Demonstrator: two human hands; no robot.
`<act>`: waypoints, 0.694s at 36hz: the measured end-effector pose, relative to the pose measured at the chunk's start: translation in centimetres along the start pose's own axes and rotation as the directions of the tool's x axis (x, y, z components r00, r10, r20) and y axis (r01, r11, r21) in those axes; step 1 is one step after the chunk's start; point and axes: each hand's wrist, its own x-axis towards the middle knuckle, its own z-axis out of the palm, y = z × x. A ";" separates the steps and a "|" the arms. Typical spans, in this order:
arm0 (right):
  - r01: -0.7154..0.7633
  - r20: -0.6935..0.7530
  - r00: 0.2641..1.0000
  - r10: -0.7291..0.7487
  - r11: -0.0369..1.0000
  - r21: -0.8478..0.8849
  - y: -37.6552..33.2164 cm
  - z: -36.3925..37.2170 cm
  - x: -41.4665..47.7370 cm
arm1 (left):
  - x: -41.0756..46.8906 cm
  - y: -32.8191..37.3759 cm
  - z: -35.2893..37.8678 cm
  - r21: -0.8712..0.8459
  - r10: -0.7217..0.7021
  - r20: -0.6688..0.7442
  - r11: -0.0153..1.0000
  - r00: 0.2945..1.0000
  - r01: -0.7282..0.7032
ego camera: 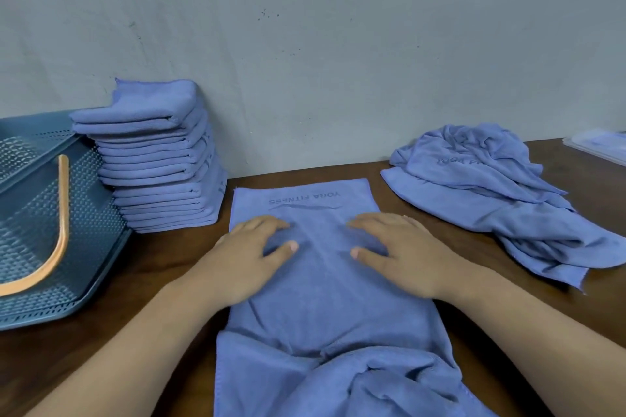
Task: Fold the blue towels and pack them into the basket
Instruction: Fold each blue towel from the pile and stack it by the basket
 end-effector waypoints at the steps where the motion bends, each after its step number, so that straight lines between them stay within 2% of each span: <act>1: -0.013 -0.072 0.997 0.016 0.999 0.039 0.3 -0.1 0.8 | 0.5 -0.4 -0.2 -0.021 -0.022 -0.049 1.000 0.999 0.021; 3: -0.057 -0.131 0.989 0.070 0.993 0.100 0.8 -0.4 3.1 | 2.0 -1.1 -0.4 -0.035 -0.099 -0.086 0.995 0.991 0.096; 5: -0.115 -0.067 0.990 0.123 0.988 0.106 1.2 -0.3 5.6 | 3.7 -1.4 -0.5 -0.009 -0.151 -0.053 0.989 0.987 0.151; 9: -0.212 0.097 0.972 0.214 0.977 -0.036 2.4 1.0 9.8 | 7.2 -1.4 -0.1 0.114 -0.235 0.006 0.966 0.972 0.233; 12: -0.239 0.114 0.961 0.251 0.965 -0.113 3.9 1.2 12.1 | 9.4 -2.1 0.2 0.160 -0.299 0.038 0.944 0.953 0.290; 20: -0.227 0.087 0.967 0.241 0.963 -0.147 6.2 1.1 15.9 | 13.6 -3.8 0.2 0.163 -0.285 0.010 0.946 0.958 0.280; 25: -0.231 0.063 0.968 0.242 0.961 -0.150 6.9 1.7 16.7 | 15.2 -5.1 0.6 0.139 -0.269 -0.055 0.951 0.961 0.275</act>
